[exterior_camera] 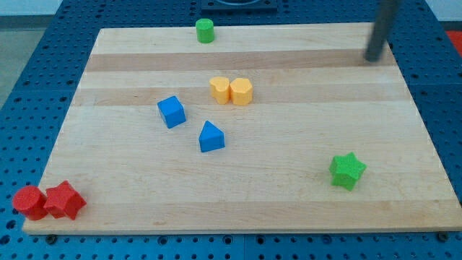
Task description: Place your arm at the bottom right corner
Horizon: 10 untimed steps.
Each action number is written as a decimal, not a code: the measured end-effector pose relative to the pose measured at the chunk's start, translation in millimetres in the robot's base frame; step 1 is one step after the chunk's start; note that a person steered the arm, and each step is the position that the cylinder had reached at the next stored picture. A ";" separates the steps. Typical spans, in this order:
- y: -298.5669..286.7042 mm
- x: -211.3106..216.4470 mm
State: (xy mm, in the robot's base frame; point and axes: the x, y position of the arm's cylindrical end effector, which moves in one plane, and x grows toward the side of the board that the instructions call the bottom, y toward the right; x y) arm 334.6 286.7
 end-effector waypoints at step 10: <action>58.1 174.6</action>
State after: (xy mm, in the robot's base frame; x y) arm 509.2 344.8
